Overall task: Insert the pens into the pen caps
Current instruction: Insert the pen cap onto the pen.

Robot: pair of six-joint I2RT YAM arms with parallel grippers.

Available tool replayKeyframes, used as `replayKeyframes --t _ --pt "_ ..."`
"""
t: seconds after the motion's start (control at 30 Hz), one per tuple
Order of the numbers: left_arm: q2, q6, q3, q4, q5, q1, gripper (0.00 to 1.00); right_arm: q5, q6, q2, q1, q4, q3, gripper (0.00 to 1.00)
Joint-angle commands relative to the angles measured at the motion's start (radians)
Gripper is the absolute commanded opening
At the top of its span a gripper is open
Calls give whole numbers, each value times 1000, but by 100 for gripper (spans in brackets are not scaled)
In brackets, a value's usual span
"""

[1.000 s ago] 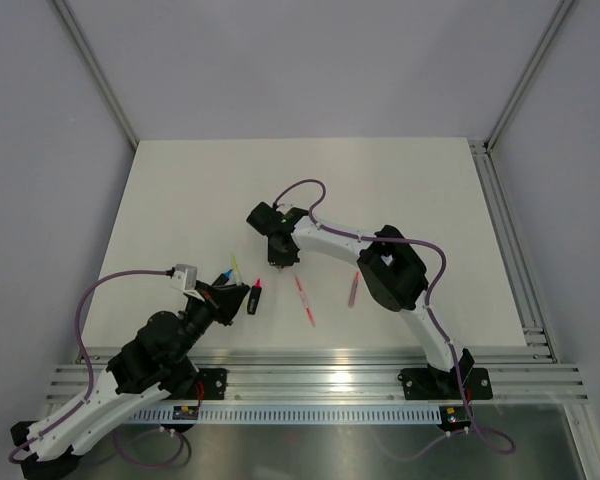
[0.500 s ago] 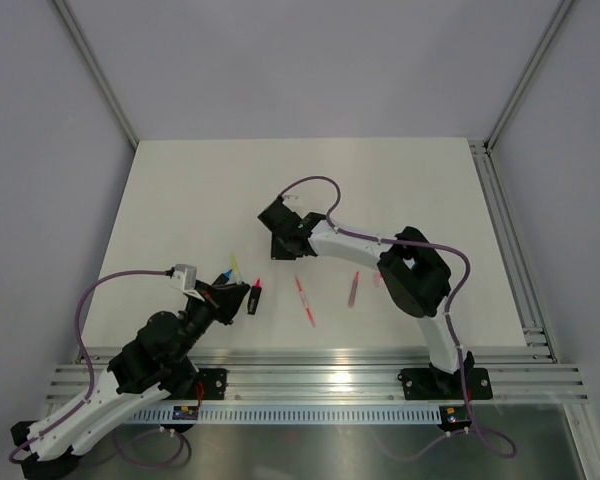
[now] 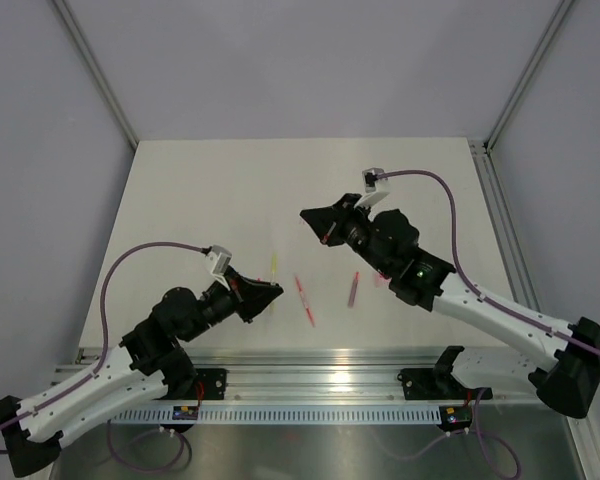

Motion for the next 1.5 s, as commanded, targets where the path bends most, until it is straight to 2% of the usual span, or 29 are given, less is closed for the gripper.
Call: replayKeyframes --t 0.0,0.27,0.47,1.03,1.47 --pt "71 -8 110 142 163 2 0 -51 -51 -111 1 181 -83 0" --pt "222 27 285 107 304 2 0 -141 -11 -225 8 285 -163 0" --pt "251 57 319 67 335 10 0 -151 19 -262 15 319 -176 0" --pt "274 12 303 105 396 86 0 -143 -7 -236 70 361 -173 0" --pt "277 6 299 117 412 91 0 -129 -21 -213 87 362 -170 0"
